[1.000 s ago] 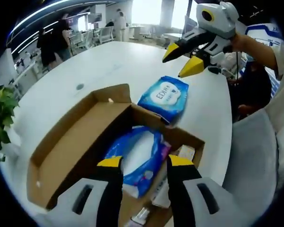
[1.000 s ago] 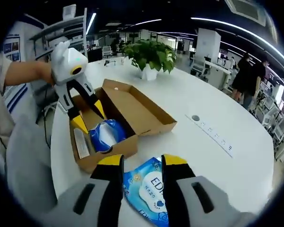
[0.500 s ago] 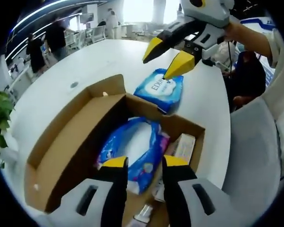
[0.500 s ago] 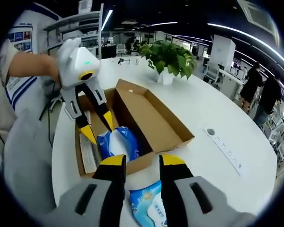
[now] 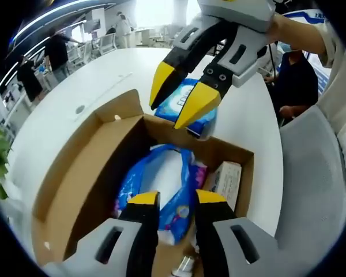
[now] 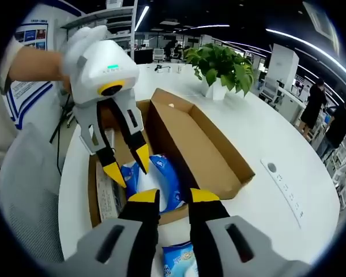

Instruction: Operate the shoe box by opening the lid, removing the specified soft item, and placing it in the target area until the item is outside and the box remains undamaged.

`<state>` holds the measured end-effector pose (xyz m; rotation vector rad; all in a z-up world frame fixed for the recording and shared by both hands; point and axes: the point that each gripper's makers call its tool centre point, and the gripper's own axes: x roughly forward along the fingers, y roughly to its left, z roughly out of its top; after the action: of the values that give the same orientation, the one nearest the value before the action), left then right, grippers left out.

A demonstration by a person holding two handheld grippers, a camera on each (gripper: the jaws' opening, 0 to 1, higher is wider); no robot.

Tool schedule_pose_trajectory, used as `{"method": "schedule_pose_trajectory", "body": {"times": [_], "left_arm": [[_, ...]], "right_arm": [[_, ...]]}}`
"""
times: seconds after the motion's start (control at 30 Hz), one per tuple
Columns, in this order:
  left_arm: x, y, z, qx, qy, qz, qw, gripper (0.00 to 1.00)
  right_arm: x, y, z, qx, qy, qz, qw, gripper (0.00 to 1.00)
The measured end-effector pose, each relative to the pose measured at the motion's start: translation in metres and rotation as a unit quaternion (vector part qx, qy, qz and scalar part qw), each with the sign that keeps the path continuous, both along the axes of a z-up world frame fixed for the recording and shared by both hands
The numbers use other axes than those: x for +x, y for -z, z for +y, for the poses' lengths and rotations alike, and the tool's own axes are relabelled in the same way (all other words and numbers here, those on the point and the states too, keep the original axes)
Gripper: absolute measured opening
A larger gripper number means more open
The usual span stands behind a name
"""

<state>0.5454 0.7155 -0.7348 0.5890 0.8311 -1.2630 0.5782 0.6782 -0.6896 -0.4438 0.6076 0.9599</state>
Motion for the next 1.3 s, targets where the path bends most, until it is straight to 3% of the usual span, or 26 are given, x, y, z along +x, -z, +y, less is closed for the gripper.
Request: {"method": "schedule_pose_trajectory", "body": {"times": [0.17,0.43,0.7,0.9,1.3], "left_arm": [[-0.001,0.007,-0.002,0.011,0.008,0.014,0.9998,0.19],[-0.003,0.019,0.006,0.041,0.033,0.012,0.9985,0.20],[0.001,0.020,0.011,0.050,0.028,0.008,0.9983,0.10],[-0.001,0.023,0.019,0.065,0.028,0.003,0.9975,0.01],[-0.001,0.007,0.024,0.052,0.008,-0.004,0.9986,0.00]], "right_arm": [[0.002,0.013,0.008,-0.023,-0.014,-0.002,0.9996,0.13],[0.005,0.034,0.014,-0.066,-0.033,-0.002,0.9973,0.11],[0.011,0.047,0.017,-0.095,-0.025,0.002,0.9952,0.00],[0.013,0.044,0.014,-0.090,-0.009,0.003,0.9959,0.00],[0.012,0.028,0.019,-0.072,-0.013,-0.008,0.9973,0.00]]}}
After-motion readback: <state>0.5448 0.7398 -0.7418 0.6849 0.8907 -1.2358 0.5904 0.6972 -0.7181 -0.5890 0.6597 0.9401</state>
